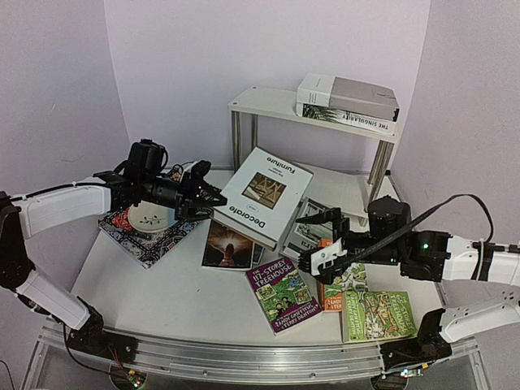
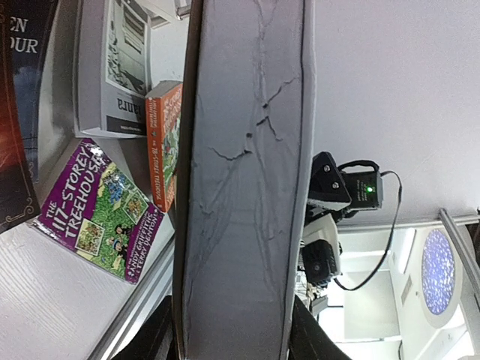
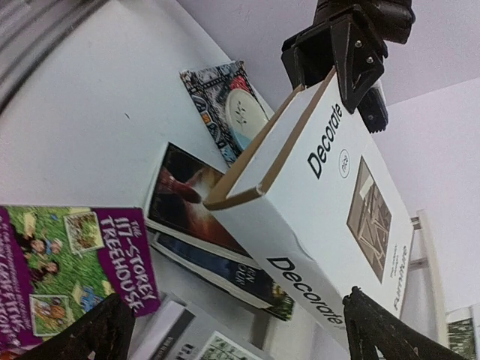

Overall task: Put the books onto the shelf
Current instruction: Pass from the left arm to the right

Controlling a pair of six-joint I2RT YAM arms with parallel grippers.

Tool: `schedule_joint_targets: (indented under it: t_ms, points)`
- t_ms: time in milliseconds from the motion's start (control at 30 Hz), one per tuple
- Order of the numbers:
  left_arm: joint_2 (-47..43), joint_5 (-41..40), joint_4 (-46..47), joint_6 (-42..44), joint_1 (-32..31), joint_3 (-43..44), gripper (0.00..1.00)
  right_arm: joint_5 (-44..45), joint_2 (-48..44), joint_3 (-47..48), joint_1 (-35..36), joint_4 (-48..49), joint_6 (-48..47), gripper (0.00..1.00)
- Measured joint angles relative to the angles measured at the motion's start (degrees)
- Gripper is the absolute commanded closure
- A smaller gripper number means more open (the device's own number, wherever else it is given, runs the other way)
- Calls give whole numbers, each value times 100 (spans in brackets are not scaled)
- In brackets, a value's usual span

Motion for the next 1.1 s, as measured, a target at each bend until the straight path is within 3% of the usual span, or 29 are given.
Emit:
schedule_joint_targets:
  t_ms: [400, 500, 900, 1100]
  points:
    - [170, 657, 0, -27, -10, 252, 63, 1078, 308, -207, 33, 1844, -2221, 2]
    - [170, 725, 0, -28, -10, 252, 62, 1239, 380, -207, 33, 2082, -2576, 8]
    - [167, 1115, 0, 12, -10, 252, 64, 1519, 174, -274, 33, 2321, -3284, 24]
    - [167, 1233, 1, 48, -10, 252, 64, 1548, 24, -281, 33, 2179, -3394, 21]
